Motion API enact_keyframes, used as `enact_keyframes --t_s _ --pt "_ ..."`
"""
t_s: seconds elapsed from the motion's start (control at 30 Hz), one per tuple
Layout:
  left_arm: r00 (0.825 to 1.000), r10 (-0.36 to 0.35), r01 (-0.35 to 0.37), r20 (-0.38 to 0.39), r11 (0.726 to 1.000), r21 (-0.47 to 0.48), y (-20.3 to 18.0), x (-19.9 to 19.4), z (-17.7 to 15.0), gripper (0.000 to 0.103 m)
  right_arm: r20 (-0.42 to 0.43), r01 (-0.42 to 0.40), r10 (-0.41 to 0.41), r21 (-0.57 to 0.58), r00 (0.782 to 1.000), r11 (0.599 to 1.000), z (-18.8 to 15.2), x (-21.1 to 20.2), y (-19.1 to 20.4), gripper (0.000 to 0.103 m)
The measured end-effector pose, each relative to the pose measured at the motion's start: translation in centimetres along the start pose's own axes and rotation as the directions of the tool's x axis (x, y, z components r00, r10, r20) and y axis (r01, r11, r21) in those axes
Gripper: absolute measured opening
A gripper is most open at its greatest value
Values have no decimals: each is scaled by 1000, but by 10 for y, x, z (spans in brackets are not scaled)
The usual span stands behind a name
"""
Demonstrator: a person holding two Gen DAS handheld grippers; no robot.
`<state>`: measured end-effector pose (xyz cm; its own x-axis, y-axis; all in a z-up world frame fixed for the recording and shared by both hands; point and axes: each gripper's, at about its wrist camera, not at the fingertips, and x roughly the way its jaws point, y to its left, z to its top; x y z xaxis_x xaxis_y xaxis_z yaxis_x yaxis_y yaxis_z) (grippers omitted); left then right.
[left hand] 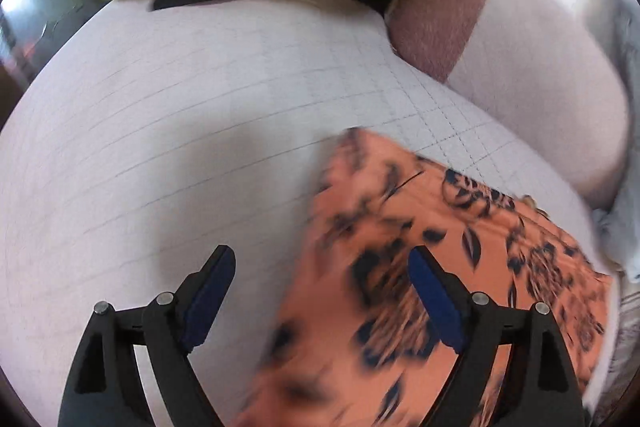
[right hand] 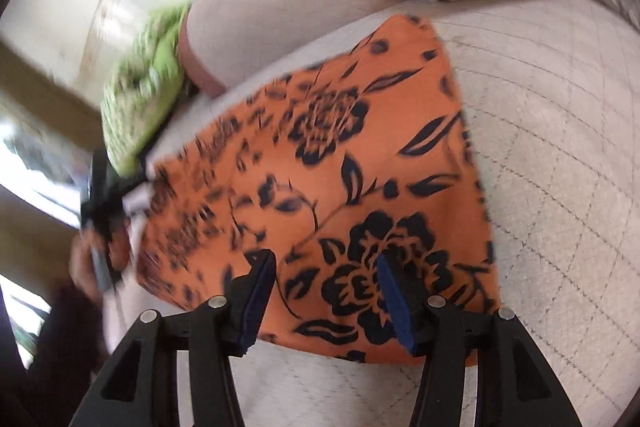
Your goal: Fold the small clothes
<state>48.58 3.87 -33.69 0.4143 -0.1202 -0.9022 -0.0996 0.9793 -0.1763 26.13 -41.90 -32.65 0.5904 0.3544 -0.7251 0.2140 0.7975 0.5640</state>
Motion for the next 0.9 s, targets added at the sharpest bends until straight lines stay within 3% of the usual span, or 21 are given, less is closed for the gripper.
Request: enact_keyframes --t_s 0.1,0.23,0.4,0.47,0.57,0.67,0.7,0.77,0.9 --pt "1000 -14 12 -22 998 -69 43 -26 -27 89 64 -24 18 97 998 995 5 -18 -15 63" --pt "996 -67 61 -52 991 -118 82 -52 -77 89 74 -64 48 224 996 973 3 -28 -32 63" --pt "996 -71 66 -45 992 -112 76 -69 -116 89 122 -52 20 258 992 965 -3 -42 -37 63" --pt "999 -31 30 -30 998 -59 62 -70 -121 89 179 -35 -1 195 984 980 -5 -54 -25 63" --pt "997 80 -80 -9 997 23 37 -63 -123 89 183 -37 17 103 983 994 -12 -61 -5 63" --pt "974 226 -223 -25 971 91 29 -46 -125 90 154 -15 10 32 988 999 -20 -55 13 63" --pt "964 258 -252 -59 963 94 27 -35 -126 91 138 5 -5 4 990 1000 -23 -50 19 63" --pt "960 275 -272 -50 961 57 27 -34 -127 94 86 57 -54 -24 995 998 -26 -35 22 63" --pt "950 301 -293 -80 951 94 17 -42 -131 94 -57 117 -116 14 992 993 -30 7 4 63"
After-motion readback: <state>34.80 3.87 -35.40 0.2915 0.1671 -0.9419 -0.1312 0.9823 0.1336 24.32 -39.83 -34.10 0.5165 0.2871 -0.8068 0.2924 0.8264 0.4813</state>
